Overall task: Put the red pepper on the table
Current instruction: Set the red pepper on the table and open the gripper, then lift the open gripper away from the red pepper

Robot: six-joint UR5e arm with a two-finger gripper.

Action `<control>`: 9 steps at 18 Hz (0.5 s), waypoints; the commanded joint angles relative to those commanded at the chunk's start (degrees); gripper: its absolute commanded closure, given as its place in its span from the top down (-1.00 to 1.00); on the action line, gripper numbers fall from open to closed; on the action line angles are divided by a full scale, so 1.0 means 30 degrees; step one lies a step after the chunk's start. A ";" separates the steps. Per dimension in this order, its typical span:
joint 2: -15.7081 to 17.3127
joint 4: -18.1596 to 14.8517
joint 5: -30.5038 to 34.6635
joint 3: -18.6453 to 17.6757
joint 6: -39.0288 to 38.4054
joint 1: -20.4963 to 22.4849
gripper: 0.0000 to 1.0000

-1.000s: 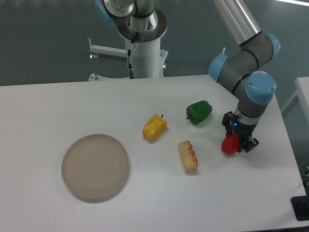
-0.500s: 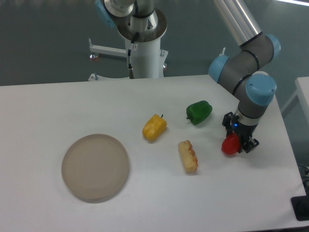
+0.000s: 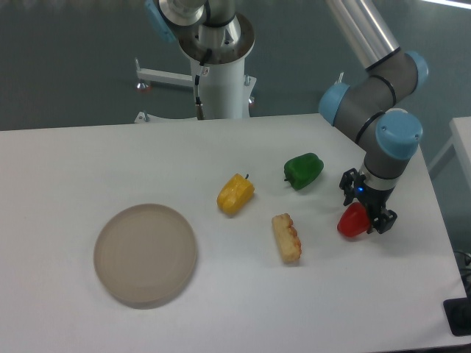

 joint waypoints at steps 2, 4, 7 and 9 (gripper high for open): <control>0.0175 -0.0087 0.0059 0.0176 -0.0029 0.0000 0.98; 0.0497 -0.0321 0.0495 0.0555 -0.0029 -0.0058 0.98; 0.1025 -0.0439 0.0703 0.0674 -0.0409 -0.0321 0.99; 0.1259 -0.1400 0.0732 0.1110 -0.0787 -0.0758 0.99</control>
